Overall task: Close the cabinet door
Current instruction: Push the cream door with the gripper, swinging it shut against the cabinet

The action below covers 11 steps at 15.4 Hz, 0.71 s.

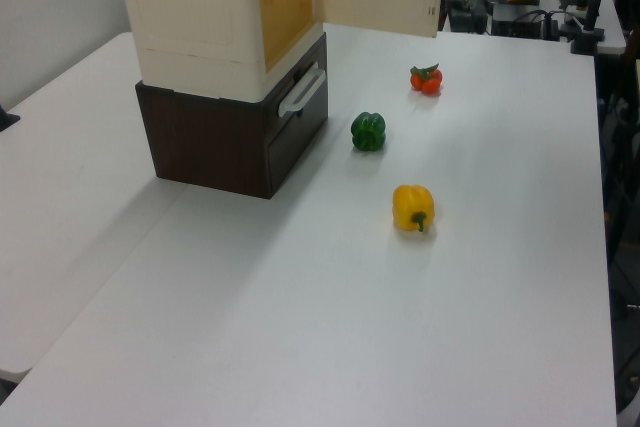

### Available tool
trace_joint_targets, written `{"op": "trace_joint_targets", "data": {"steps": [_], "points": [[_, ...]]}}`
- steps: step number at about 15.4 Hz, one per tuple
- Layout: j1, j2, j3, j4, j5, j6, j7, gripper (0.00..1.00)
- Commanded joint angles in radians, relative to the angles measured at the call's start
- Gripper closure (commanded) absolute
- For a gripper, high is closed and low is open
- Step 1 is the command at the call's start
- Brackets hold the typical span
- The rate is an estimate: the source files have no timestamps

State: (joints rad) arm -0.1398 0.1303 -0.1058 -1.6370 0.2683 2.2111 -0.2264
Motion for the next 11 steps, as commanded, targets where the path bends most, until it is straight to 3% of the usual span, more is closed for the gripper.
{"op": "trace_joint_targets", "data": {"steps": [1,11], "points": [[0.005,0.020,0.063,0.000,0.020,0.059,0.068,1.00],[0.029,0.057,0.193,0.002,0.023,0.309,0.254,1.00]]}}
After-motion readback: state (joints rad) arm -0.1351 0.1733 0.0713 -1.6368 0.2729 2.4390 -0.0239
